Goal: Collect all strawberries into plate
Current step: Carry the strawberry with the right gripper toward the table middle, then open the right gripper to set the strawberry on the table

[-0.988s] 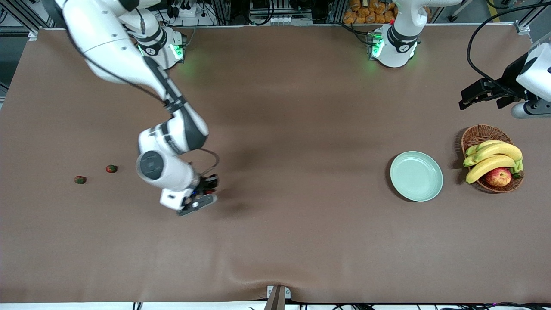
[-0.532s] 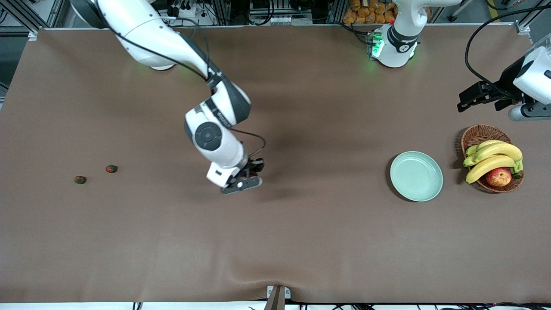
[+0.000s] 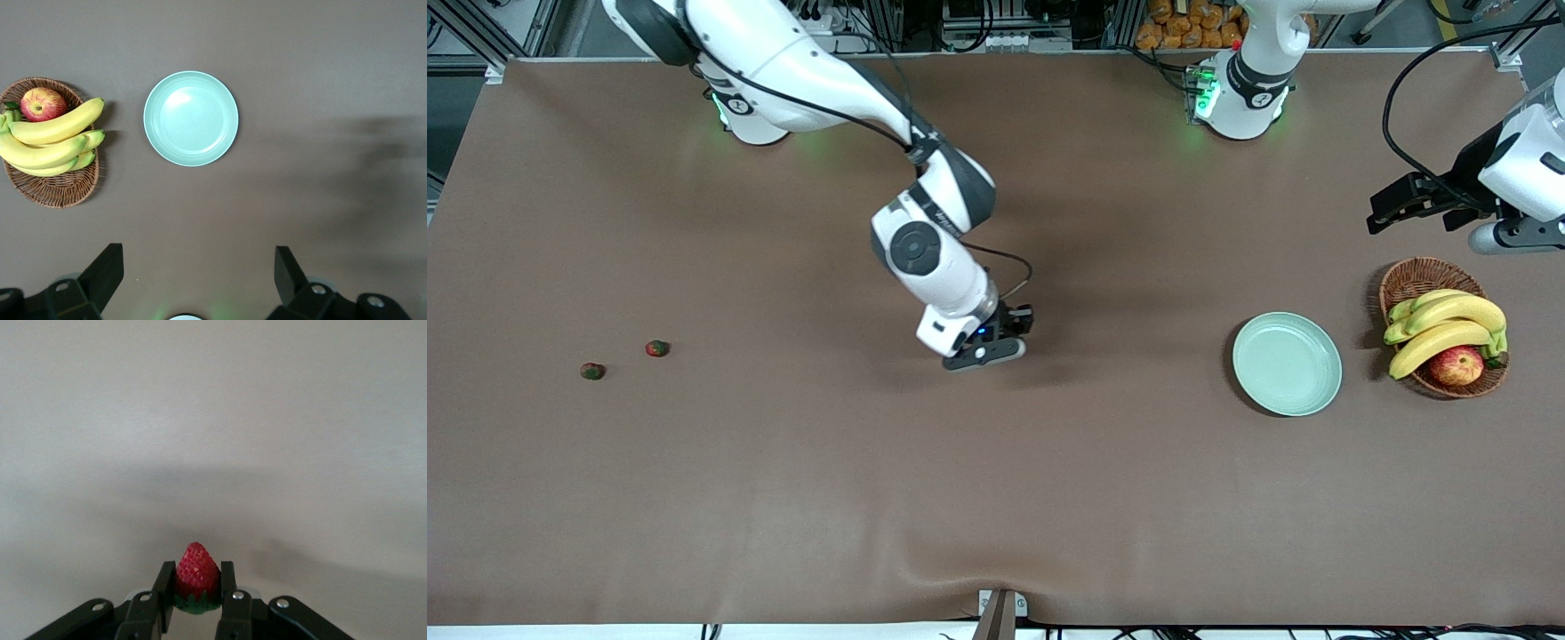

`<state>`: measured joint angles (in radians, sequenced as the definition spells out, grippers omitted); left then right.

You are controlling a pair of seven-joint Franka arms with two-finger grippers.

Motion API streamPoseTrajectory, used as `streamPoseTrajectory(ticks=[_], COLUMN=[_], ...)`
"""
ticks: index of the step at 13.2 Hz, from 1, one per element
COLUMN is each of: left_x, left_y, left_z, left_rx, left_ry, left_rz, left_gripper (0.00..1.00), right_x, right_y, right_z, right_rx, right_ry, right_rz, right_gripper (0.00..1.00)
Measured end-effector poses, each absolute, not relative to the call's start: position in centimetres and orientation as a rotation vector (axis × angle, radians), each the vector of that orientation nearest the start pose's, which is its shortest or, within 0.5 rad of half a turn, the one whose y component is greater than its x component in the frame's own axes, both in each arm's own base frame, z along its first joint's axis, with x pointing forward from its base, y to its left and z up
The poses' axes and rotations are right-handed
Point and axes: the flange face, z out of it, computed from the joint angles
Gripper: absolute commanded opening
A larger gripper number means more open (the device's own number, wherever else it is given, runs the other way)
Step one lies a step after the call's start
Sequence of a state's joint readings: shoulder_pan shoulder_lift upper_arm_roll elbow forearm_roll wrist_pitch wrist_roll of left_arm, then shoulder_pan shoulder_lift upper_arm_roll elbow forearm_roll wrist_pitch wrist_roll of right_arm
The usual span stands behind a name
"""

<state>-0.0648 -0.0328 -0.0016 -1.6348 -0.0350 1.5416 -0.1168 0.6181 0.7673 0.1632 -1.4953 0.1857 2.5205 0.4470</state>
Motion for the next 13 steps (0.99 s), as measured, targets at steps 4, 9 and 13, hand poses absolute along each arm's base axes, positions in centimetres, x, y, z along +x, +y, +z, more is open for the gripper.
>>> streamPoseTrajectory(ticks=[4, 9, 13], left_x=[53.8, 53.8, 53.9], left_y=[-4.0, -4.0, -4.0], left_z=[60.4, 59.9, 59.6], left_rx=[-3.167, -3.166, -3.166], left_ry=[-0.080, -0.081, -0.081], left_rz=[0.117, 0.128, 0.127], left_gripper=[1.00, 1.00, 1.00], right_x=[52.5, 54.0, 58.9], right_y=[53.4, 53.4, 49.3], right_z=[21.1, 20.3, 25.6], right_rx=[-2.762, -2.760, -2.769], right_ry=[-0.158, -0.136, -0.056], right_rz=[-0.144, -0.197, -0.262], right_gripper=[0.35, 1.00, 1.00])
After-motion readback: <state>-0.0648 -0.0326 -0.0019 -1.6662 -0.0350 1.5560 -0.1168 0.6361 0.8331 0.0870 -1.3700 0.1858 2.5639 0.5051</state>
